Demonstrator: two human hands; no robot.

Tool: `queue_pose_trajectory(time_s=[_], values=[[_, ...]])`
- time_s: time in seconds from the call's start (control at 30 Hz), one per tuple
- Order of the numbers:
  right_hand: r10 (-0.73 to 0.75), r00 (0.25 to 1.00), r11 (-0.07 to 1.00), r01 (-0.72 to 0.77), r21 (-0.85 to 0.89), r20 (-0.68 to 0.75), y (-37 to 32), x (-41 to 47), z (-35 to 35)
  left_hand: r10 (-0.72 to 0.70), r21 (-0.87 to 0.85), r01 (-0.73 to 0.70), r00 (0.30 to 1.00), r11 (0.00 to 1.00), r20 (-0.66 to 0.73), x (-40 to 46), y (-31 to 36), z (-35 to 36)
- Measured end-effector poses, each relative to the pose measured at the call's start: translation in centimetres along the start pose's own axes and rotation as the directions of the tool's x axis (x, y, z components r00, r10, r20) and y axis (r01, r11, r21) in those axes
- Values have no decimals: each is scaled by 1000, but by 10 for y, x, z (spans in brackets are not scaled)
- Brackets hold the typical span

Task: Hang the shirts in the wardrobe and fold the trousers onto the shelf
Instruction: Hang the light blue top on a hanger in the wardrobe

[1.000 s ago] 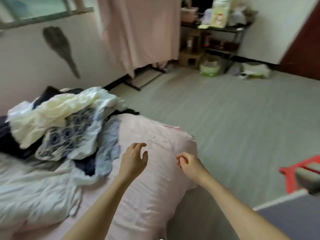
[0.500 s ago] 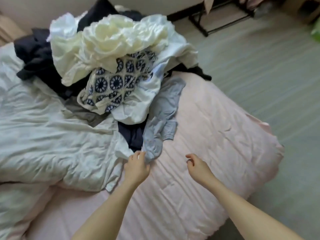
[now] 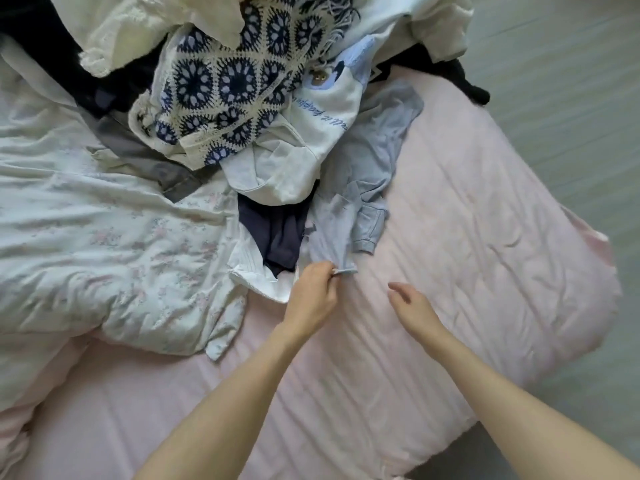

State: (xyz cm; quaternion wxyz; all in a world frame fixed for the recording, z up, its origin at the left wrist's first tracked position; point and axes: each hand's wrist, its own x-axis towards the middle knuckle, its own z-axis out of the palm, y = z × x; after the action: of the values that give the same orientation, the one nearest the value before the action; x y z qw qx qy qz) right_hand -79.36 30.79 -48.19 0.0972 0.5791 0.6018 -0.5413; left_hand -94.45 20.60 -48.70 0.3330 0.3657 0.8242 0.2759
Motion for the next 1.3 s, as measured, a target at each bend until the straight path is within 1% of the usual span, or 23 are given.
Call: queue_pose_trajectory(time_s=[0.03, 0.1, 0.13, 0.2, 0.3, 0.37, 0.43, 0.47, 0.53, 0.63, 0.73, 0.8, 0.9, 0.93, 1.0, 1.03, 1.07, 1.1, 1.13, 1.2, 1.23, 1.27, 1.3], values=[[66, 996, 970, -78, 229, 61, -11, -5, -2, -52, -159, 52, 999, 986, 4, -8, 11, -4], [115, 948, 749, -278, 602, 296, -32, -17, -8, -51, -361, 74, 996, 930, 72, -28, 37, -10], [112, 926, 638, -344, 688, 360, -41, -23, -12, -20, -409, 72, 991, 910, 132, -39, 49, -10], [124, 935, 586, -339, 736, 332, -53, -37, -20, 62, -438, 49, 970, 898, 235, -64, 71, -6], [79, 995, 807, -95, 583, 54, -50, -67, -38, 37, -495, 67, 979, 866, 198, -89, 90, -8], [-82, 995, 973, 92, 210, -59, -33, -95, -59, -4, -464, 14, 1000, 886, 24, -93, 94, -12], [-233, 972, 956, 222, -194, -39, -9, -132, -87, 153, -284, -161, 987, 945, -49, -93, 103, -17], [-284, 959, 899, 268, -347, 5, 2, -150, -100, 284, -164, -277, 959, 947, 18, -93, 109, -17], [-379, 925, 784, 343, -517, 39, 20, -185, -124, 487, 36, -505, 846, 862, 217, -94, 130, -9], [-473, 872, 779, 348, -522, -125, 46, -241, -159, 540, 113, -663, 686, 740, 487, -105, 182, 17], [-426, 831, 884, 297, -362, -359, 77, -290, -192, 593, -93, -667, 580, 739, 559, -130, 236, 48], [-334, 813, 943, 292, -162, -477, 102, -317, -209, 586, -245, -562, 575, 790, 571, -155, 265, 67], [-262, 687, 948, 315, -47, -678, 152, -362, -230, 594, -388, -450, 576, 804, 562, -200, 310, 103], [-257, 623, 949, 309, -69, -739, 165, -370, -233, 594, -414, -426, 604, 804, 532, -207, 319, 112], [-224, 431, 959, 258, -119, -874, 207, -399, -241, 601, -470, -389, 632, 792, 490, -232, 342, 133], [-160, 357, 969, 232, -78, -920, 230, -415, -244, 601, -493, -371, 640, 787, 478, -243, 352, 141], [-57, 318, 974, 226, 17, -946, 251, -432, -246, 600, -515, -348, 638, 783, 482, -256, 361, 149], [82, 317, 953, 254, 168, -945, 270, -451, -246, 590, -526, -315, 623, 790, 514, -268, 369, 159], [222, 368, 880, 324, 348, -903, 281, -460, -246, 570, -524, -275, 600, 806, 562, -273, 371, 162], [466, 470, 524, 536, 662, -749, 309, -498, -243, 515, -474, -211, 449, 855, 730, -309, 383, 184], [499, 524, 342, 613, 712, -691, 313, -508, -243, 458, -436, -151, 389, 887, 799, -319, 384, 190], [504, 548, 226, 662, 714, -667, 319, -520, -243, 401, -396, -85, 325, 914, 856, -332, 386, 198], [495, 544, 190, 693, 696, -677, 328, -537, -240, 353, -354, -44, 263, 934, 898, -351, 390, 208]])
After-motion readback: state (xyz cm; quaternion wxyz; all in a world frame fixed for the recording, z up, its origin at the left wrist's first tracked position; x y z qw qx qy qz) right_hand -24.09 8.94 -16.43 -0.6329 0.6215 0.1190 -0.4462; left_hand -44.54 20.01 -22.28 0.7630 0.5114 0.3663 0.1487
